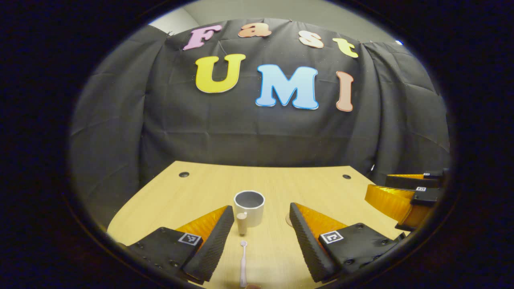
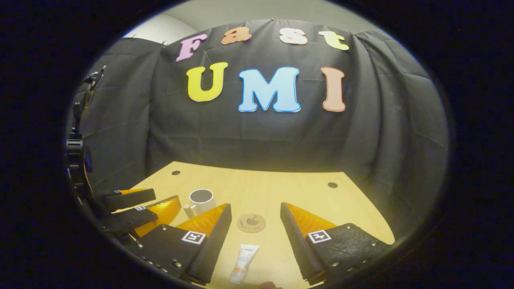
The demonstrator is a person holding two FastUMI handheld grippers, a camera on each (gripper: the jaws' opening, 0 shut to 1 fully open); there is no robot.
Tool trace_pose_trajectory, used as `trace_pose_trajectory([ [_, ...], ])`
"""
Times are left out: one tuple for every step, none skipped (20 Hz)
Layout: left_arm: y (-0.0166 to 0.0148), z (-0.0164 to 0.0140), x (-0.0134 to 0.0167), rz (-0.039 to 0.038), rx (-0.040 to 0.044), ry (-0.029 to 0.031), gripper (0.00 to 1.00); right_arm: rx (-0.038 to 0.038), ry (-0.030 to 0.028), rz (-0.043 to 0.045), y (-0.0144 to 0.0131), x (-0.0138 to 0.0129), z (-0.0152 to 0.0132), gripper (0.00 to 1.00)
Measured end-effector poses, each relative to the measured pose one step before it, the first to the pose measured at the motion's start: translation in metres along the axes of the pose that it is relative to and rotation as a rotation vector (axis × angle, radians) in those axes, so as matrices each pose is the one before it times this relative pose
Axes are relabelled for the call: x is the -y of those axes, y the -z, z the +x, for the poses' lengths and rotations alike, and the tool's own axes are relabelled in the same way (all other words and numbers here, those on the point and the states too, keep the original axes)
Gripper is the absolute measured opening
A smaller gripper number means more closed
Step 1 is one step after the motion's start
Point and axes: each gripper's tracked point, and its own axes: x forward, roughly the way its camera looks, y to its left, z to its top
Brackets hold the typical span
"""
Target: Put the toothbrush and toothpaste on the desktop into the cup, then pick up the cup and place it on the coaster on the desktop.
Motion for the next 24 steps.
trace_pose_trajectory([
  [0.00458, 0.00301, -0.00145, -0.00261, -0.0237, -0.00463, 0.92, -0.0284, -0.00842, 0.00663, 0.00876, -0.0021, 0.00271, 0.77],
  [0.00538, 0.00237, -0.00215, -0.00209, -0.021, -0.00486, 0.92, -0.02626, -0.0078, 0.00465, 0.00688, -0.00124, 0.00334, 0.77],
  [0.00556, 0.0024, -0.00152, -0.00172, -0.02049, -0.00312, 0.92, -0.02549, -0.00575, 0.00317, 0.00714, -0.00034, 0.00231, 0.77],
  [0.00498, 0.00272, -0.00157, -0.00044, -0.01987, -0.00372, 0.92, -0.0327, -0.00613, 0.00419, 0.00813, -0.00028, 0.00345, 0.78],
  [0.00519, 0.00104, -0.00208, 0.00166, -0.02015, -0.00282, 0.92, -0.02485, -0.00949, 0.00609, 0.00531, -0.00077, 0.00451, 0.77],
  [0.00355, 0.00317, -0.00227, 0.00143, -0.0168, -0.00341, 0.92, -0.02301, -0.00709, 0.0079, 0.00423, -0.00057, 0.00385, 0.77],
  [0.00493, 0.00259, -0.0029, 0.00098, -0.01884, -0.00472, 0.92, -0.02157, -0.00789, 0.0078, 0.00495, -0.00207, 0.0028, 0.78],
  [0.0043, 0.00296, -0.0021, -0.00006, -0.01932, -0.00418, 0.92, -0.02129, -0.00443, 0.00544, 0.00315, -0.00062, 0.00374, 0.78],
  [0.00407, 0.00238, -0.00206, -0.00169, -0.01585, -0.00172, 0.92, -0.02256, -0.0033, 0.00304, 0.00482, -0.00034, 0.00411, 0.78],
  [0.00359, 0.00346, 0.00048, 0.00141, -0.01792, 0.00315, 0.92, -0.01891, -0.00074, 0.00416, 0.00316, 0.00006, 0.00407, 0.78],
  [0.00439, 0.00219, -0.00054, 0.00257, -0.01765, -0.00028, 0.92, -0.01789, -0.00309, 0.00474, 0.00457, -0.00048, 0.00272, 0.78],
  [0.00483, 0.00293, -0.00124, 0.00176, -0.02101, 0.00107, 0.92, -0.01948, -0.00304, 0.00678, 0.00336, -0.00002, 0.00298, 0.78],
  [0.00556, 0.00319, 0.00003, -0.00062, -0.02287, 0.00454, 0.92, -0.02175, -0.00319, 0.00726, 0.00503, -0.00031, 0.00253, 0.79],
  [0.00658, 0.00323, 0.00043, -0.00159, -0.02688, 0.00368, 0.92, -0.02227, -0.0001, 0.00575, 0.00421, -0.00078, 0.0, 0.79],
  [0.00438, 0.00249, -0.00139, -0.00291, -0.02308, -0.00002, 0.92, -0.02022, -0.0021, 0.00196, 0.00378, -0.00025, 0.00086, 0.79],
  [0.00361, 0.00224, -0.00048, -0.00262, -0.02288, -0.00169, 0.92, -0.01742, 0.00016, 0.00043, 0.00218, 0.00032, 0.0019, 0.78],
  [0.00377, 0.00167, -0.00205, -0.00415, -0.02178, -0.00375, 0.92, -0.01378, -0.00123, 0.00054, 0.00413, -0.00031, 0.00202, 0.78],
  [0.00409, 0.00306, -0.00174, -0.00585, -0.02242, -0.00256, 0.92, -0.01477, 0.00175, 0.00132, 0.00223, 0.0001, 0.00235, 0.77],
  [0.00547, 0.00353, -0.0008, -0.00398, -0.02316, -0.00346, 0.92, -0.01681, 0.00026, 0.00387, 0.00409, -0.00047, 0.00234, 0.77],
  [0.00512, 0.00264, -0.00113, -0.00169, -0.02482, -0.00275, 0.92, -0.01744, -0.00048, 0.00723, 0.00204, -0.00034, 0.0024, 0.78],
  [0.00691, 0.00433, -0.00326, 0.00279, -0.02581, -0.00292, 0.95, -0.02089, -0.00115, 0.00916, 0.00409, 0.00028, 0.00207, 0.78],
  [0.00613, 0.00283, -0.00338, 0.00661, -0.03122, -0.00528, 0.92, -0.02802, -0.00203, 0.0101, 0.00419, -0.00043, 0.00221, 0.78],
  [0.00722, 0.00421, -0.00308, 0.00723, -0.03583, -0.006, 0.92, -0.02465, -0.00395, 0.01203, 0.0038, -0.00091, 0.00173, 0.78],
  [0.00585, 0.00505, -0.00274, 0.00379, -0.03513, -0.00186, 0.92, -0.02246, -0.00296, 0.01439, 0.00304, -0.00044, 0.00304, 0.78],
])
